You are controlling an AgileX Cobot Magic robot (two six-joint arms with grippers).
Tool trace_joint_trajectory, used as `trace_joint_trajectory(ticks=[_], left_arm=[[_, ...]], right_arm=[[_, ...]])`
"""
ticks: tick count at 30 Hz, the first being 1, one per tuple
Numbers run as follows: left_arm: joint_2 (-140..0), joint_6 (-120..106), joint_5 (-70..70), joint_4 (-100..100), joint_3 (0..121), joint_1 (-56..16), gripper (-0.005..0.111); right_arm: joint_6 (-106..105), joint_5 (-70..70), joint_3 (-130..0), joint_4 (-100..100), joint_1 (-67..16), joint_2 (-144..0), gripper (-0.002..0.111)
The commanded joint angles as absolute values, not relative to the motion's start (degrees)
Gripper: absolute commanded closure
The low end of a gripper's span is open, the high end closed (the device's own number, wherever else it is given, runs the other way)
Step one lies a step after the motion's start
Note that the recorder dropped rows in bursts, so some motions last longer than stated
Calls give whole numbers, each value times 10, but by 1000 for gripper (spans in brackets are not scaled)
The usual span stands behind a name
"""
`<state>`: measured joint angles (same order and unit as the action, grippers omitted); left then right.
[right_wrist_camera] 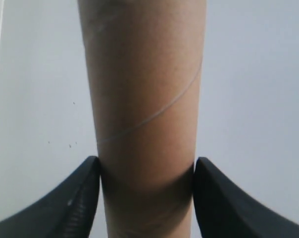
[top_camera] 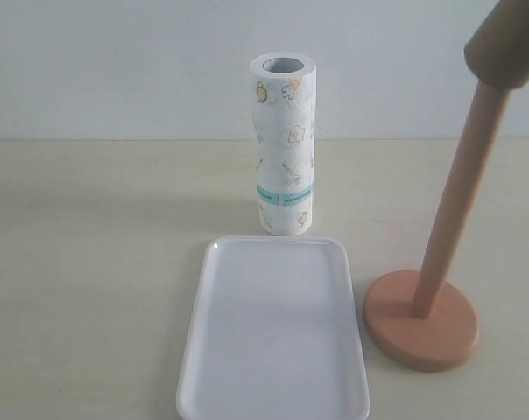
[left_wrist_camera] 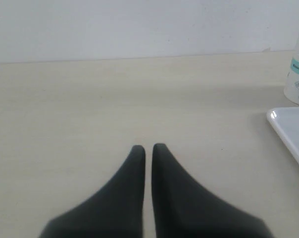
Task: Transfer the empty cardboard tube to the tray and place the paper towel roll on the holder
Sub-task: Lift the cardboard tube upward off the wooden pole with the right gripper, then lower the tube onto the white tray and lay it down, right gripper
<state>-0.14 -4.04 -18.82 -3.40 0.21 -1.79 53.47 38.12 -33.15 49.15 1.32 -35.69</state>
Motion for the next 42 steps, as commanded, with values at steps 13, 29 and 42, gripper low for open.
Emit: trace_joint_trajectory(ticks=[13,29,42], left_arm=[[0,-44,-179,-38,0,-16,103],[0,-44,-179,-38,0,-16,103],[0,-44,-179,-38,0,-16,103]], right_arm=[[1060,565,-501,798,16,-393,108],[1093,533,-498,910,-149,-667,108],[1135,322,-498,948,-293,-802,108]])
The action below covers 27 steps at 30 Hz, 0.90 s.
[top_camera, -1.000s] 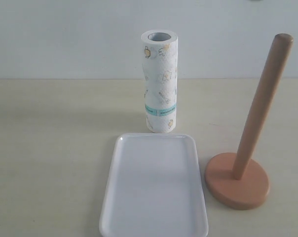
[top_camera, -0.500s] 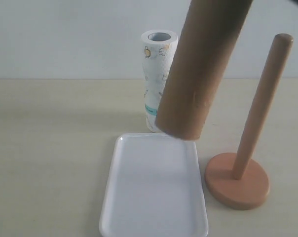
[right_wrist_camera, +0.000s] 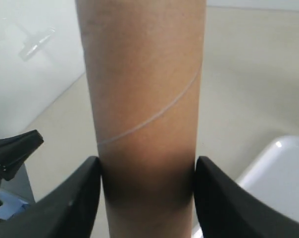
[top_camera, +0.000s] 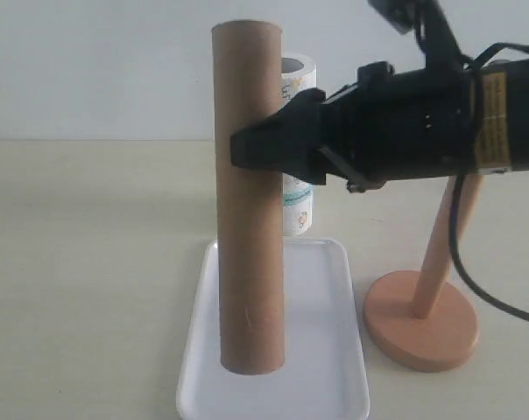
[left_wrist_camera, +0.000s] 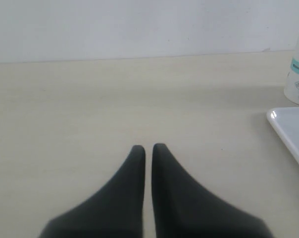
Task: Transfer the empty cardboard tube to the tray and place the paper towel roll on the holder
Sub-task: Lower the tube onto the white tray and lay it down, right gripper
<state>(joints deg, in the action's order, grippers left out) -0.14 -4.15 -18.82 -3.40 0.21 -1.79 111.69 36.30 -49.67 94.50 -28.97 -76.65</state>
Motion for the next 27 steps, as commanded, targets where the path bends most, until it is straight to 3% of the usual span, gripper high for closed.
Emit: trace_joint_trajectory(ticks=[1,19,27], left_arm=[[0,-44,-179,-38,0,-16,103],[0,-44,-179,-36,0,-16,103],[0,-44,-179,-36,0,-16,103]], right_arm=[[1140,311,-498,948,-293,-812,108],[1135,221,-499,932,-293,-933,108],[1136,115,-499,936,-365,-934,108]])
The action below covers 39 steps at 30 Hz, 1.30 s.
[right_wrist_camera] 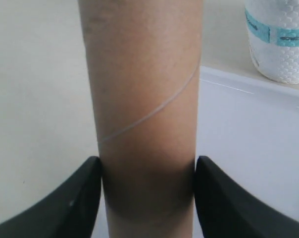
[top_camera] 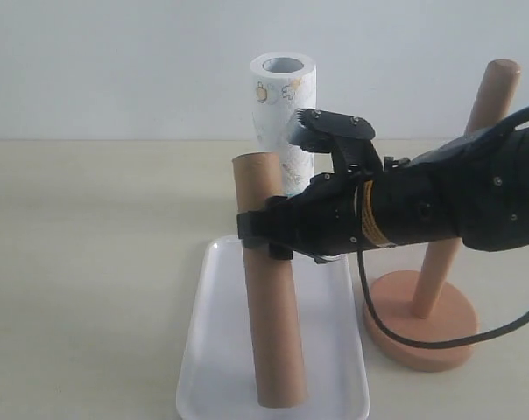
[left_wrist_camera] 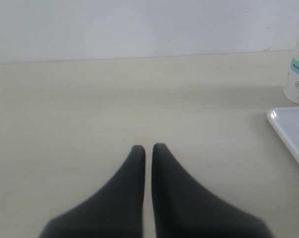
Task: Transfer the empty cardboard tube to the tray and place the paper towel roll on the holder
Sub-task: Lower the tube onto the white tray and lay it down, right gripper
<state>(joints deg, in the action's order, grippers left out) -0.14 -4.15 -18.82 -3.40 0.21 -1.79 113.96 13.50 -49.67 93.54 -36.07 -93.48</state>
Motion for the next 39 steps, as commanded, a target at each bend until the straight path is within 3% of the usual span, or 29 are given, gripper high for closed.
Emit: trace_joint_trajectory(ticks=[1,26,28,30,35,39], left_arm=[[0,-44,-179,-36,0,-16,103],[0,-44,-179,-36,0,-16,103],[0,-44,-179,-36,0,-16,103],[0,-44,-179,-36,0,-16,103],[0,-44,-179,-36,0,-16,103],[0,-44,-179,-36,0,-16,103]], right_arm=[[1136,115,-499,936,-365,-934,108],[1137,107,-498,926,-366,-1015,108],[1137,107,-498,926,-366,-1016,103],[1137,102,-498,925,-366,-1016,90],[1137,96,-498,922,-366,-1016,48],[1137,94,-498,922,-366,-1016,44]])
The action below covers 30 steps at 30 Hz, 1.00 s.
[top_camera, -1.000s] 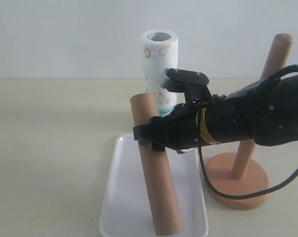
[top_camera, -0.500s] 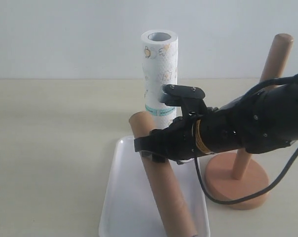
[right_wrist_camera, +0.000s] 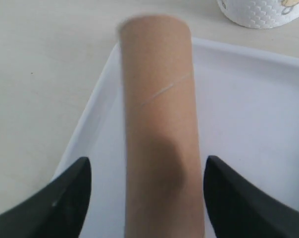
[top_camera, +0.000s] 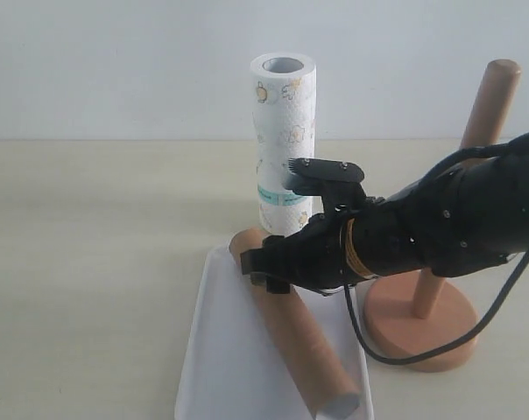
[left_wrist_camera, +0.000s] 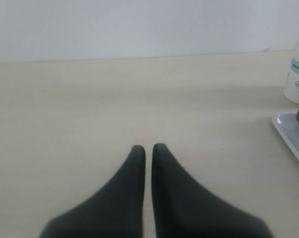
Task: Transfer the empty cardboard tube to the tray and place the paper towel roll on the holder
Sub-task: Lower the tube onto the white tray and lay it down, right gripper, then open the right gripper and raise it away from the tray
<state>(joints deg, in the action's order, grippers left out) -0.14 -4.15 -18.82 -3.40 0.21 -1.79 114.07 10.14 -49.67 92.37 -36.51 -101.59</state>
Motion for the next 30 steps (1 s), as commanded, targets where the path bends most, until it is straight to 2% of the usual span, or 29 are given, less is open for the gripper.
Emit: trace_joint_trajectory(ticks=[1,13,22,25,29,30], left_arm=[[0,-44,-179,-36,0,-16,103],[0,-44,-179,-36,0,-16,103],[0,-44,-179,-36,0,-16,103],[0,-44,-179,-36,0,-16,103],[0,-44,-179,-36,0,-16,103],[0,-44,-179,-36,0,-16,103]], right_arm=[[1137,94,-498,922,-366,-1016,44],[1134,125,-519,922,-366,-998,44],[1145,185,-549,922,-366,-870,46],[1149,205,-549,937,-366,-814,61],[1174,260,-548,986,-366,-746,103],[1176,275,-548,987,-366,-731,108]])
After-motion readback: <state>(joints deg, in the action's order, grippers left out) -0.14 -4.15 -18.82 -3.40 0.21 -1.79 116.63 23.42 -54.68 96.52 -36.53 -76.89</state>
